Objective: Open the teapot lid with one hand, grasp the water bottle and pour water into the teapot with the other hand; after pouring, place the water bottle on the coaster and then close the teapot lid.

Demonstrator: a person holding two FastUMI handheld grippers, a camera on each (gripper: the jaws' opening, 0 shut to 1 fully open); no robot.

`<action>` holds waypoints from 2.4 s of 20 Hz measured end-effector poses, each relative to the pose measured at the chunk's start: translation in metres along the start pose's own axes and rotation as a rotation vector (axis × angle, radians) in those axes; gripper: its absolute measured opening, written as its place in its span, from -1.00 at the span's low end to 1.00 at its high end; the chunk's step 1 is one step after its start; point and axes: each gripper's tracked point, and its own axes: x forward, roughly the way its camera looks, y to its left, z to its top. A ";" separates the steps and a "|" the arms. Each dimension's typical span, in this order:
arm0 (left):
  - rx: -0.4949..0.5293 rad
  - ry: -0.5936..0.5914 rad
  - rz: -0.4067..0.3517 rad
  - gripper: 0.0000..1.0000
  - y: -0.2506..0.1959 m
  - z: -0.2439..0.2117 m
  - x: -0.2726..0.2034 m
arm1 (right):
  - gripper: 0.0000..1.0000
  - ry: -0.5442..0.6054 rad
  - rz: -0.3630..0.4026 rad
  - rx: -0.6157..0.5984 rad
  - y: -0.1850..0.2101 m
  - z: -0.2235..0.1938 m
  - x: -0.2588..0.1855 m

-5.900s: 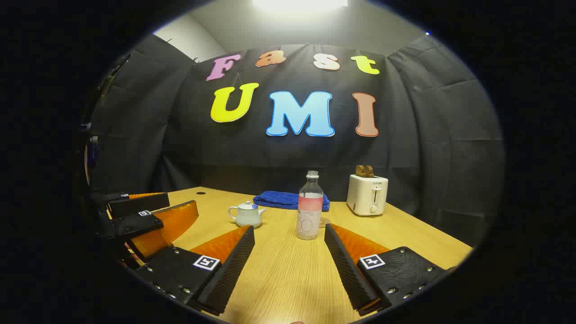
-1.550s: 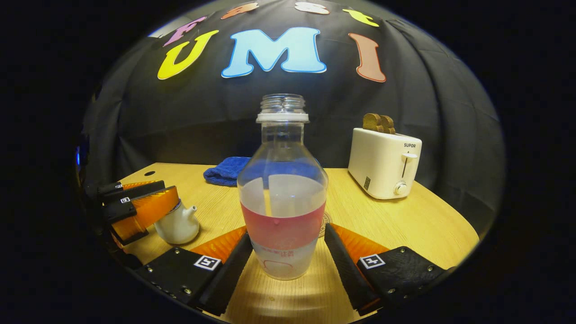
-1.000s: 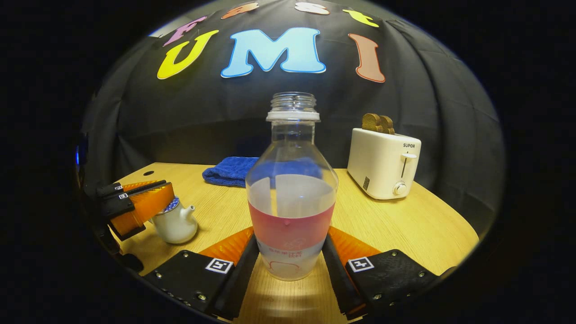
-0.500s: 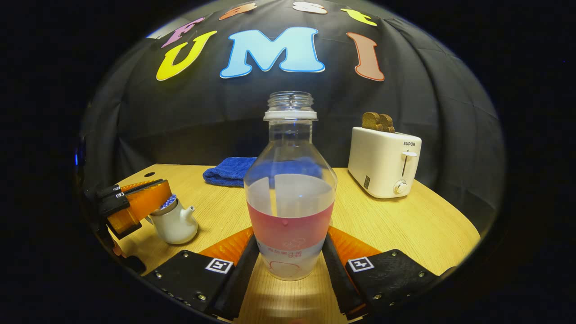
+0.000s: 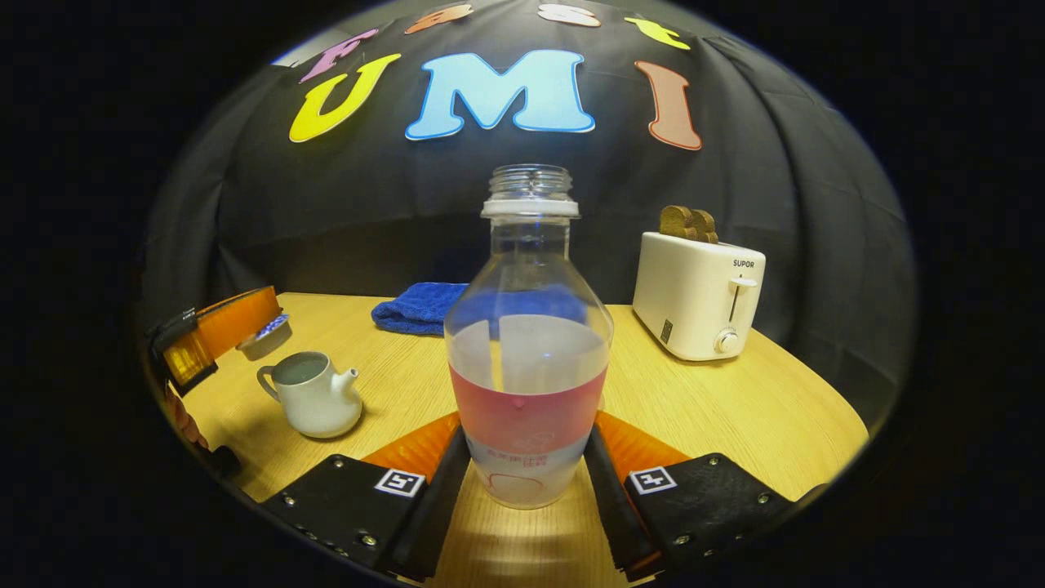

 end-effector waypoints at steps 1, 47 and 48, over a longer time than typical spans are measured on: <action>0.004 -0.002 0.016 -0.60 0.008 -0.001 -0.003 | 0.53 0.000 0.007 0.002 0.001 0.000 0.000; -0.188 0.001 0.118 -0.60 0.117 -0.019 -0.034 | 0.51 -0.092 -0.425 -1.612 0.035 0.075 0.017; -0.190 0.001 0.118 -0.60 0.117 -0.019 -0.034 | 0.50 -0.101 -0.429 -1.637 0.036 0.075 0.017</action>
